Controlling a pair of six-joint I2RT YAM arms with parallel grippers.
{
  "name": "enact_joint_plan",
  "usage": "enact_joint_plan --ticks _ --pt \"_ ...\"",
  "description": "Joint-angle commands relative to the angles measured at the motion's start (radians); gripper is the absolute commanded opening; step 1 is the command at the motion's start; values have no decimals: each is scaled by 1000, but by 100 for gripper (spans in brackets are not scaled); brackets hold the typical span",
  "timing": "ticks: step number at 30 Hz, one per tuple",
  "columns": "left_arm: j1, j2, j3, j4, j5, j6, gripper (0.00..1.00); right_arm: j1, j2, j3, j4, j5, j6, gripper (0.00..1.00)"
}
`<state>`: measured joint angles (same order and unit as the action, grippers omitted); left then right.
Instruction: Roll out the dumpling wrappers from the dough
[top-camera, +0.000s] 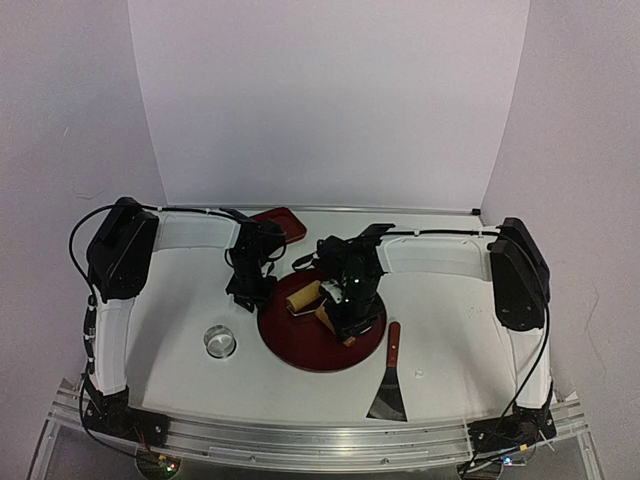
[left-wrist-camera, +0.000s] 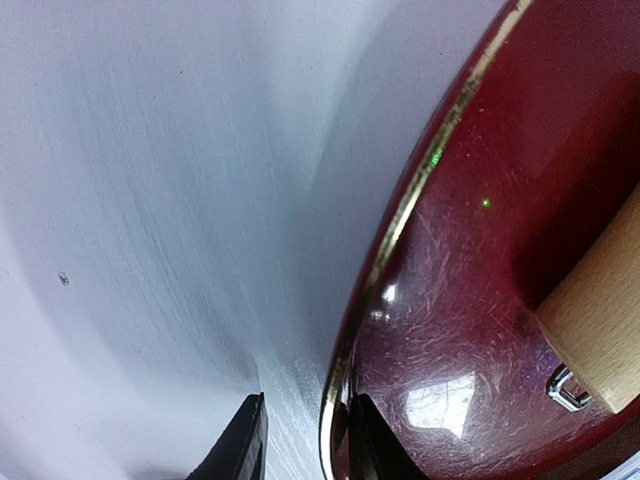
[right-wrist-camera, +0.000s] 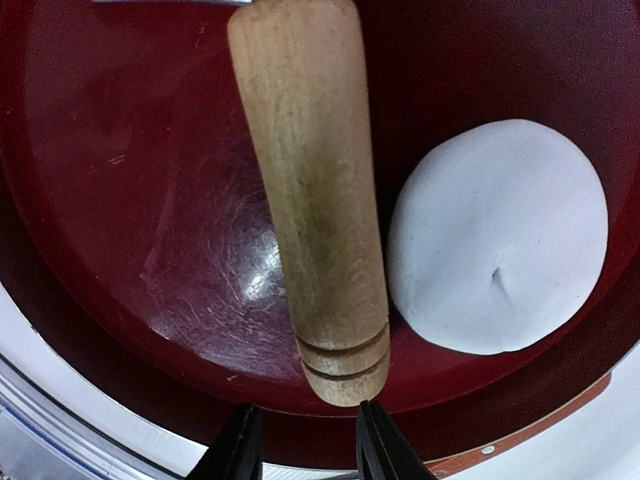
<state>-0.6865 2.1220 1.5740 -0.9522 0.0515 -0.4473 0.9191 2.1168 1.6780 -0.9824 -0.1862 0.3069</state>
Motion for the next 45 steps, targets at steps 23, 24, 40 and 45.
enact_joint_plan --ticks 23,24,40,45 --pt "-1 -60 -12 -60 16 -4 28 31 66 -75 146 69 21 28" --pt "-1 -60 -11 -62 16 -6 28 31 73 -75 148 67 21 28" --pt "-1 -73 -14 -54 22 -37 28 34 78 -86 156 87 -6 15" --pt "0 -110 -14 -67 -10 -33 31 34 4 -30 132 97 -8 2"
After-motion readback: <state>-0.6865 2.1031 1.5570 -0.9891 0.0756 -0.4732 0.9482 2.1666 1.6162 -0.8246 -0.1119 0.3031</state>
